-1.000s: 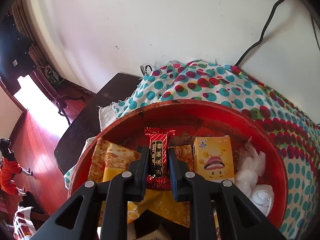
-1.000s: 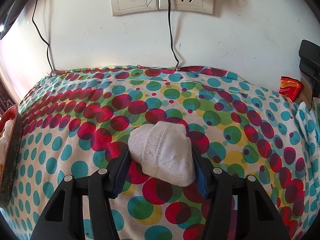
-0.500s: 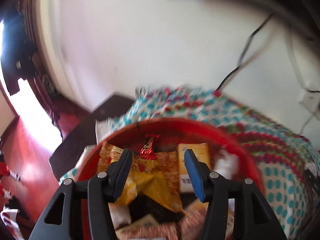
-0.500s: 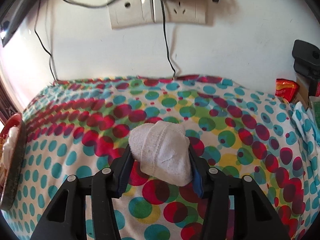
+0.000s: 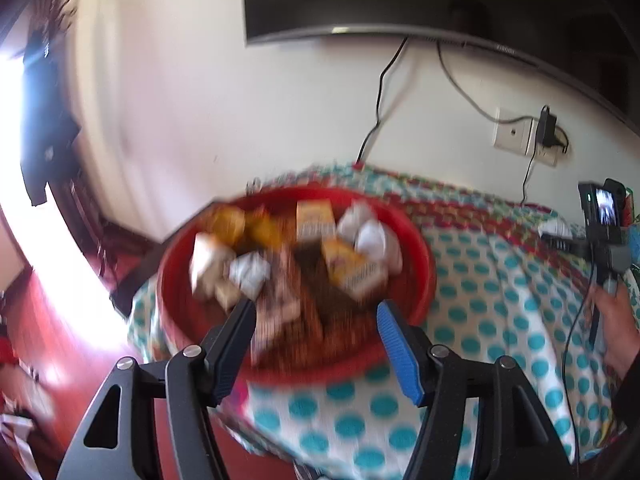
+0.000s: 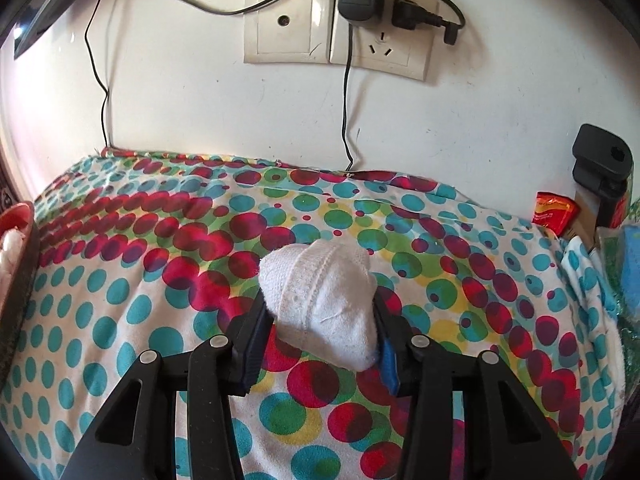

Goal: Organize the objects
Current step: 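Carry the white sock into the red tray and release it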

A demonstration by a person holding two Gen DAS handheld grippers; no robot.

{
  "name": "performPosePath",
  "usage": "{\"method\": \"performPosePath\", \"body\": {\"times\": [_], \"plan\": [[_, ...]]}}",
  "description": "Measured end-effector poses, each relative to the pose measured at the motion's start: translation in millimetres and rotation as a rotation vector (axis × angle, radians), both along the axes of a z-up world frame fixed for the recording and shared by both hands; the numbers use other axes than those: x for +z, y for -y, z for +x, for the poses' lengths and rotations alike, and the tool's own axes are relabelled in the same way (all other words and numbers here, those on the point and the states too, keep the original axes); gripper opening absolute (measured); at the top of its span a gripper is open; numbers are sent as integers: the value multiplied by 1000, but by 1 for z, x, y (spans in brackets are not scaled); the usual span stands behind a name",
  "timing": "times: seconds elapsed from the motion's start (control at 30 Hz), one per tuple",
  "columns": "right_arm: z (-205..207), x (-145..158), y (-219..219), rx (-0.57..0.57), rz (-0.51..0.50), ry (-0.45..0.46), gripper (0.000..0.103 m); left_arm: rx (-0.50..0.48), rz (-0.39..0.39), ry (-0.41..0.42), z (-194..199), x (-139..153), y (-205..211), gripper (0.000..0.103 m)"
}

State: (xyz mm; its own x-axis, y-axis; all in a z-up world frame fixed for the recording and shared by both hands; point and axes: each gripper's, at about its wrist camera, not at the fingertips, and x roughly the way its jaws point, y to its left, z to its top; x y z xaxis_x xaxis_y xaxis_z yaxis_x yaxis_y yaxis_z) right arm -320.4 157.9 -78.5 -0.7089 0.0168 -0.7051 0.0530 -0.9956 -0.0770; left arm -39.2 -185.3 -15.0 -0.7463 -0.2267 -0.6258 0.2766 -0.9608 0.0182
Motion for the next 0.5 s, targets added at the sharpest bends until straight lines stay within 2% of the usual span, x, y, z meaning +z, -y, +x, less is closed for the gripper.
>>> {"method": "performPosePath", "body": {"times": [0.13, 0.27, 0.5], "plan": [[0, -3, 8, 13, 34, 18, 44, 63, 26, 36, 17, -22, 4, 65], [9, 2, 29, 45, 22, 24, 44, 112, 48, 51, 27, -25, 24, 65], [44, 29, 136, 252, 64, -29, 44, 189, 69, 60, 41, -30, 55, 65]]}}
